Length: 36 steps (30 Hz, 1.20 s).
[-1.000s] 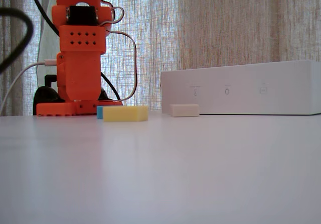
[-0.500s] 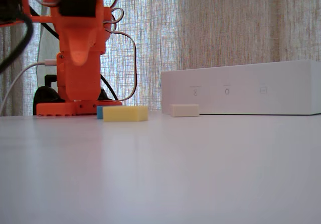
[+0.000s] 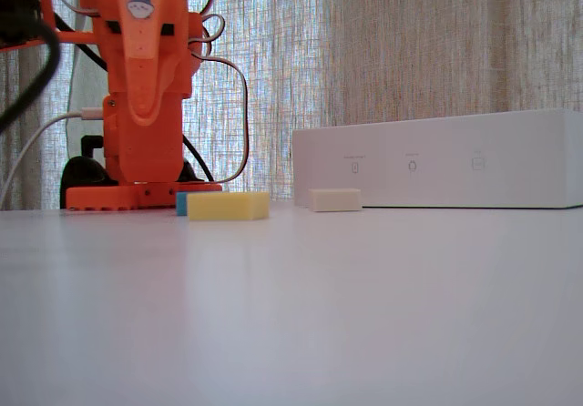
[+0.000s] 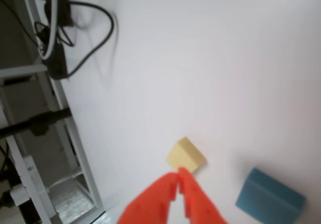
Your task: Grasp the pink cuboid and put it in the bin.
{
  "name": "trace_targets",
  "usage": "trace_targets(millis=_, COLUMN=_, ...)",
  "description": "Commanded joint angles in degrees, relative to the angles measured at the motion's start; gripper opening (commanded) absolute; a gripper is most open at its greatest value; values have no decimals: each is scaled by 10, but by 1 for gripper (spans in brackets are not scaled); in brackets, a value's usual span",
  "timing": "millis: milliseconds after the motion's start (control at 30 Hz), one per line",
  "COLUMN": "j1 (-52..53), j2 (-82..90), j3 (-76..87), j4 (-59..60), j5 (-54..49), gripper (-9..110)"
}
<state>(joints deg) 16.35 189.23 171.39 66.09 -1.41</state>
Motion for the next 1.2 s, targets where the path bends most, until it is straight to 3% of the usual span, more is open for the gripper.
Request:
trace_targets(millis=0, j1=-2, j2=3, j3=-2, j4=1, j5=-5, gripper=-8)
trace_targets(millis=1167, j1=4, j2=3, j3=-2, j4=1, j5=2, gripper=-8)
